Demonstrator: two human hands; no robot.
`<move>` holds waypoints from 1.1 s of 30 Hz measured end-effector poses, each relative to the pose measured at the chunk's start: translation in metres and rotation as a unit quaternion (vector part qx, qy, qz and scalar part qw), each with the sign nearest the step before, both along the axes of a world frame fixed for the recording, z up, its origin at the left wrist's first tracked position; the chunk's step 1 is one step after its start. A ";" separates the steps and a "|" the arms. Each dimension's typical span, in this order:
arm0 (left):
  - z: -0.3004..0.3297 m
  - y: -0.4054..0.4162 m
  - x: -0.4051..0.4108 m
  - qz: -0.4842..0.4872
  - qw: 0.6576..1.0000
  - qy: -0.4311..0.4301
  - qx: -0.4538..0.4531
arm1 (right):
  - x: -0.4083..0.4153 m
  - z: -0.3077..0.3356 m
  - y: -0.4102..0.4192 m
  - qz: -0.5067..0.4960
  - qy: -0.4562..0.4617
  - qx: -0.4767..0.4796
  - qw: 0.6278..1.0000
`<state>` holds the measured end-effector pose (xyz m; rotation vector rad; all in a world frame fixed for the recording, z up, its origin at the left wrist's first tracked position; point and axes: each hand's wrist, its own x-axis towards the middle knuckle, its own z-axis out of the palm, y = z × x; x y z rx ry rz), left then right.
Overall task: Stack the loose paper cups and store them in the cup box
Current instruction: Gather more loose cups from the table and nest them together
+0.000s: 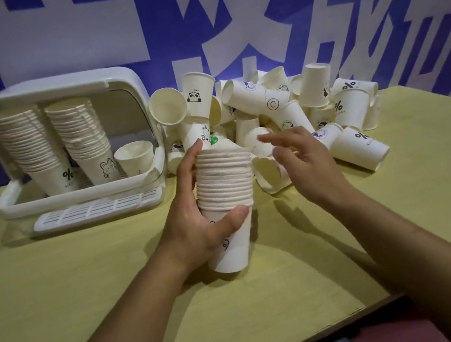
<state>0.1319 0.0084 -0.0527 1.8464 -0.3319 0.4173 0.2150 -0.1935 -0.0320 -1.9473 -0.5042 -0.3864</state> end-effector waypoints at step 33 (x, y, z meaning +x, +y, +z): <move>0.006 0.004 -0.002 -0.050 0.997 0.042 0.044 | -0.027 -0.001 0.001 0.115 0.118 0.094 0.982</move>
